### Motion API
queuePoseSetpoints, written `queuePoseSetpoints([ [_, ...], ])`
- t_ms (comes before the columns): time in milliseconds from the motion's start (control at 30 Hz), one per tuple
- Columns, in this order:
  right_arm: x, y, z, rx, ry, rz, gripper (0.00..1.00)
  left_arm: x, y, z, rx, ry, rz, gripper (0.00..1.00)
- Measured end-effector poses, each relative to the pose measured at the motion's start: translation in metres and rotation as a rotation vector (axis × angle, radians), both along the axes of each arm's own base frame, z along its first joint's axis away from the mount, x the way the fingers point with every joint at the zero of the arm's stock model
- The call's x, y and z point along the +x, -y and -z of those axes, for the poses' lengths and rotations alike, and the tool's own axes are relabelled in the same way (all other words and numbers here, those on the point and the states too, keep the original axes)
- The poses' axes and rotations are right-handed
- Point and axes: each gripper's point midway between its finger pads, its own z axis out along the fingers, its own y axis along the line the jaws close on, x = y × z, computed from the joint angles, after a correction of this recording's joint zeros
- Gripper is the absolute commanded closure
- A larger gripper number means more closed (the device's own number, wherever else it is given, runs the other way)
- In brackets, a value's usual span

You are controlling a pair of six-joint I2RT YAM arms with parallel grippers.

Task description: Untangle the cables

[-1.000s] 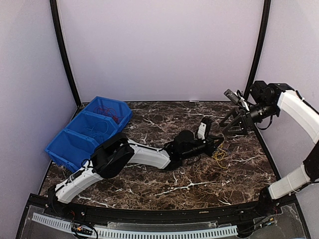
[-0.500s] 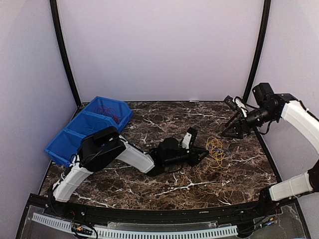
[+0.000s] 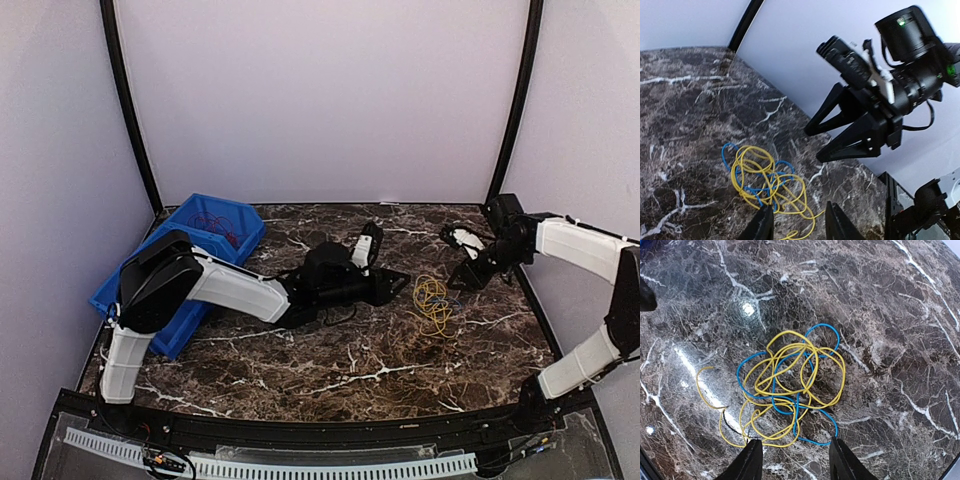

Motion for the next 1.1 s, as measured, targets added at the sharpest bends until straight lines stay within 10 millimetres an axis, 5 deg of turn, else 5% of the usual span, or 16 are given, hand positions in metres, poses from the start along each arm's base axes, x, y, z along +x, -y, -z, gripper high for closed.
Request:
queuePoseSetpoints([
  [167,-0.004,0.004,0.020,-0.027,-0.027,0.000,0.51,0.012,0.020,0.034,0.076,-0.100,0.012,0.54],
  [733,-0.004,-0.004,0.035,0.021,-0.021,-0.020,0.49,0.020,0.057,0.098,0.129,-0.378,0.034,0.79],
  [1100,-0.005,-0.006,0.034,0.034,-0.022,-0.027,0.48,0.021,0.056,0.105,0.133,-0.439,0.026,0.78],
])
